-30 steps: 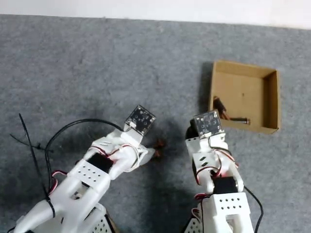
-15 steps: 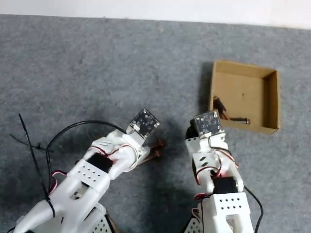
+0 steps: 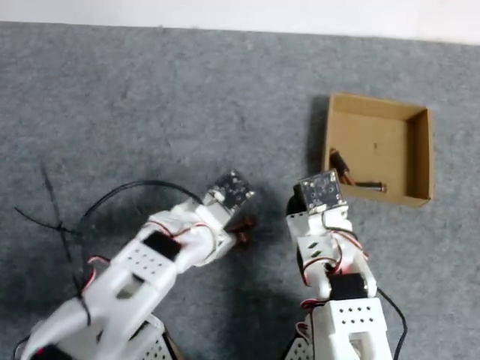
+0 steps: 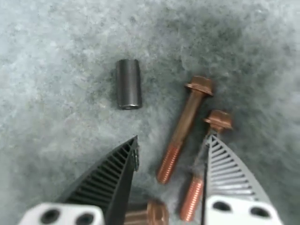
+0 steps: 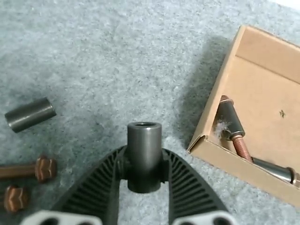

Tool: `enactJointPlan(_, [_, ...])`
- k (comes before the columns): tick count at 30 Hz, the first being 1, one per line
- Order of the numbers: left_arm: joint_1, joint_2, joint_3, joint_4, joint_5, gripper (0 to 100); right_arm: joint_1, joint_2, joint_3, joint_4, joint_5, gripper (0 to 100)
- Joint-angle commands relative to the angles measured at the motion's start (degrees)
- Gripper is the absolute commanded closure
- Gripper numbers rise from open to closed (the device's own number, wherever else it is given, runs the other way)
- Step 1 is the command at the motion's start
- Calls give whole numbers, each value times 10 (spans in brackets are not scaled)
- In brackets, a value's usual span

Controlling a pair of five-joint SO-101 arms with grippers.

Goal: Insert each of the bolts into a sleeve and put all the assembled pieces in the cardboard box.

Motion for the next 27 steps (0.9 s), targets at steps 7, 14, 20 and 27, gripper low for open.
enactJointPlan(7, [7, 202, -133, 18, -35, 783, 6, -9, -2, -16, -3, 994])
enactJointPlan(14, [9, 221, -154, 39, -36, 783, 6, -9, -2, -16, -3, 994])
enactJointPlan(20, [9, 222, -154, 39, -36, 780, 6, -9, -2, -16, -3, 994])
enactJointPlan(27, [10, 222, -154, 39, -55, 782, 6, -9, -2, -16, -3, 994])
